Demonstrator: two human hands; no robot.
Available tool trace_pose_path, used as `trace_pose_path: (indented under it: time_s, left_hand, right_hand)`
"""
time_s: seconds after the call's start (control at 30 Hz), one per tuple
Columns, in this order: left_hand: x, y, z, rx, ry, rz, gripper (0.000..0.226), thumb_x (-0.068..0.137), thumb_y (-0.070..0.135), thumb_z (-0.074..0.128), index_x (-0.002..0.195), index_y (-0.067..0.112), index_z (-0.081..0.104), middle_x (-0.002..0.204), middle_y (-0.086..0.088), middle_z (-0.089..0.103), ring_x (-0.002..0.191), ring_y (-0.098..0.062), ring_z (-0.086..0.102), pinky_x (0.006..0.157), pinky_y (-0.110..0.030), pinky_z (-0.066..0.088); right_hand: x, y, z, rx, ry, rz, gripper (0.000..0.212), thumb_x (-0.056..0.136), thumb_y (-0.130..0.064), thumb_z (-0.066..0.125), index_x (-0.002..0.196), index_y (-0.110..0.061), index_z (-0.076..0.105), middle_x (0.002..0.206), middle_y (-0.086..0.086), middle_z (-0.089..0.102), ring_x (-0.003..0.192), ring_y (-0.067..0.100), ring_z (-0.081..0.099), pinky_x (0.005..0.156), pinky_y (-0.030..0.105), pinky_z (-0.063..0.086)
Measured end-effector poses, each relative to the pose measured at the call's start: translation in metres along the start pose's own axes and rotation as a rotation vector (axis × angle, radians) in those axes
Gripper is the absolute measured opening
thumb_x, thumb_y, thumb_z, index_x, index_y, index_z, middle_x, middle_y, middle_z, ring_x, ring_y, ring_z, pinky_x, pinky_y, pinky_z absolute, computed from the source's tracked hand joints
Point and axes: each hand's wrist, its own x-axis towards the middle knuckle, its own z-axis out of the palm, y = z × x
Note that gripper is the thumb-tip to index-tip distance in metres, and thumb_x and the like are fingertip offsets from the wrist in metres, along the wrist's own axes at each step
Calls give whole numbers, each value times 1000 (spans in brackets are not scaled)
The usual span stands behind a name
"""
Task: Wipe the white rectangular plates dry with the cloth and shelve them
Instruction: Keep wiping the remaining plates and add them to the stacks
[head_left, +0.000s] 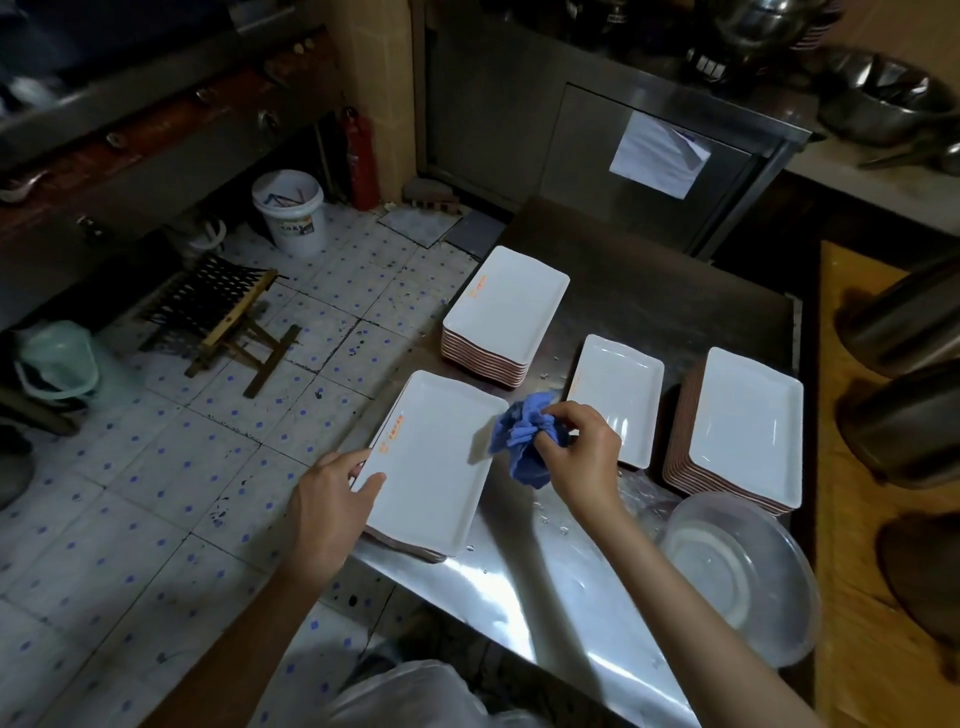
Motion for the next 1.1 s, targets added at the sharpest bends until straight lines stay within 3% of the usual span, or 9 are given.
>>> trace_pose_path:
  time_s: [0.13, 0.37, 0.57, 0.73, 0.83, 0.9, 1.0, 1.1]
  left_hand:
    - [-2, 0, 4, 23, 36, 1, 30, 78, 18, 77, 107, 11, 72, 85, -4, 62, 68, -14, 52, 51, -17, 30]
    - [-1, -6, 9, 85, 46, 30, 34, 76, 19, 80, 108, 11, 73, 106, -11, 64, 76, -26, 64, 58, -23, 35]
    - [2, -7, 8, 92, 61, 23, 33, 78, 18, 77, 110, 13, 72, 108, -8, 64, 79, -23, 63, 55, -20, 31]
    - [5, -8, 10, 93, 57, 58, 33, 77, 17, 77, 110, 14, 72, 106, -6, 66, 82, -25, 63, 56, -22, 33]
    - [7, 1, 12, 89, 46, 92, 29, 78, 17, 77, 106, 14, 73, 105, -5, 66, 82, -24, 63, 53, -19, 30]
    - [11, 11, 14, 51, 21, 113, 26, 80, 17, 75, 106, 15, 72, 108, -4, 65, 87, -23, 63, 55, -21, 35]
    - [21, 30, 22, -25, -74, 168, 25, 84, 18, 71, 109, 15, 71, 113, -2, 63, 99, -19, 63, 67, -25, 45]
    - [34, 60, 36, -116, -201, 232, 23, 84, 19, 70, 107, 16, 70, 110, -1, 63, 97, -14, 65, 74, -23, 46]
  right_hand:
    - [-2, 1, 1, -6, 5, -2, 18, 73, 3, 67, 84, -11, 68, 84, 0, 61, 71, -2, 51, 66, 4, 37]
    - [-1, 1, 1, -14, 14, -1, 18, 73, 3, 67, 83, -11, 68, 83, -1, 60, 71, -3, 50, 65, 2, 36]
    - [0, 2, 2, -21, 4, -11, 18, 72, 3, 67, 83, -12, 68, 83, -1, 60, 71, -2, 50, 66, 6, 37]
    - [2, 5, 2, -46, 8, -4, 17, 73, 1, 68, 85, -12, 68, 85, 0, 61, 74, 10, 52, 69, 22, 43]
    - [4, 6, 0, -59, 27, -7, 18, 73, 2, 68, 84, -12, 68, 84, 0, 61, 74, 11, 52, 66, 15, 39]
    - [4, 8, -3, -66, 36, -2, 17, 73, 2, 68, 83, -12, 68, 83, -1, 61, 74, 12, 52, 66, 13, 39]
    - [1, 13, -10, -65, 74, 28, 17, 73, 2, 68, 82, -12, 67, 82, 0, 61, 74, 15, 54, 67, 21, 41]
    - [-3, 20, -21, -64, 111, 62, 21, 73, 4, 67, 81, -15, 65, 82, 2, 62, 73, 15, 54, 65, 19, 40]
